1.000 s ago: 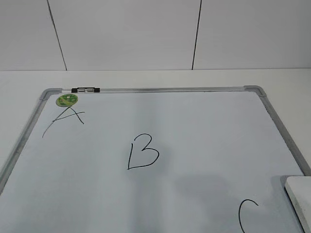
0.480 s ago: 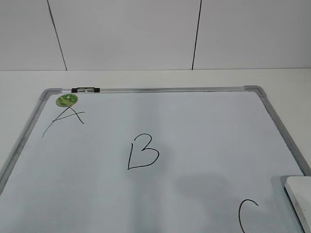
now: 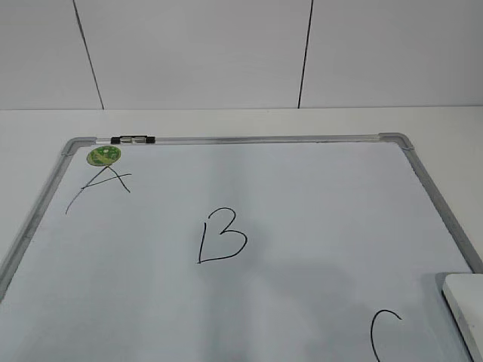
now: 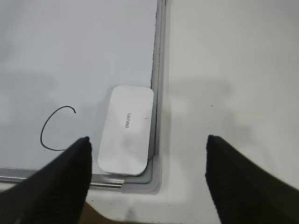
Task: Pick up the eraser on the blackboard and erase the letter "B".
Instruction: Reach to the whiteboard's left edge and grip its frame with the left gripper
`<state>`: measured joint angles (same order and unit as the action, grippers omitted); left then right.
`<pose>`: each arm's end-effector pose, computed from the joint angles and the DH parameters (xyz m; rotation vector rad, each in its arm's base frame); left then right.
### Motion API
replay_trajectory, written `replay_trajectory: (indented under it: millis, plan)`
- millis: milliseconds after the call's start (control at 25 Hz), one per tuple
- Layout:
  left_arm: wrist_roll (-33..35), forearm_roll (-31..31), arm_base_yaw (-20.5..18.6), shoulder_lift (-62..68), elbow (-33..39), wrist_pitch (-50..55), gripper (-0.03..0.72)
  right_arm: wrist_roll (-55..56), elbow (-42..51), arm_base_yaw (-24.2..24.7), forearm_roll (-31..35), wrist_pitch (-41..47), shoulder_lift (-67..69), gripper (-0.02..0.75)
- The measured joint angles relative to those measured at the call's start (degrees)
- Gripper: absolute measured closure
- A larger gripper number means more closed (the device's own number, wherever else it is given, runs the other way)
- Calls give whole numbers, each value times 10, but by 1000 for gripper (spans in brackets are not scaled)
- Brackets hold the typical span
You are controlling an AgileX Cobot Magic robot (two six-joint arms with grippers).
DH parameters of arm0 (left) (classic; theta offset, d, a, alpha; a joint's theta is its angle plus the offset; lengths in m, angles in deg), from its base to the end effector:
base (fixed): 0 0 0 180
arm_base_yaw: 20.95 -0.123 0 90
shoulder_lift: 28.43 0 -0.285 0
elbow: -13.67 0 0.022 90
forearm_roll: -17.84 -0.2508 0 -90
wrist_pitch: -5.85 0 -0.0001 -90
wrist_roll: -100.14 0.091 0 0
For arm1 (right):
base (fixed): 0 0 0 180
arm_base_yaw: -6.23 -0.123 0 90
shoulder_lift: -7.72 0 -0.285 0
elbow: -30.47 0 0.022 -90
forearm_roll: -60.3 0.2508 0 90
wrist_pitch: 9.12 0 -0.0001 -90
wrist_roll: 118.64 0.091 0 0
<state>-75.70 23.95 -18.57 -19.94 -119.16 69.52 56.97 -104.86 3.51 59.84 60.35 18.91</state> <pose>-0.0085 -0.0083 0.2804 0.1276 2.0758 -0.1094 -0.0101 -0.0012 0.2846 -0.1345 2.1834 -0.0263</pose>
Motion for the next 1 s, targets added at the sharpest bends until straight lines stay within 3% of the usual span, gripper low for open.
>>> replay_trajectory:
  millis: [320, 640, 1000]
  plan:
    - [0, 0, 0, 0, 0, 0, 483, 57, -63, 0, 5, 29, 151, 153]
    - [-1, 0, 0, 13, 0, -1, 483, 66, -85, 0, 72, 29, 301, 153]
    - [-31, 2, 0, 220, -79, 56, 483, 67, -85, 0, 86, 27, 380, 153]
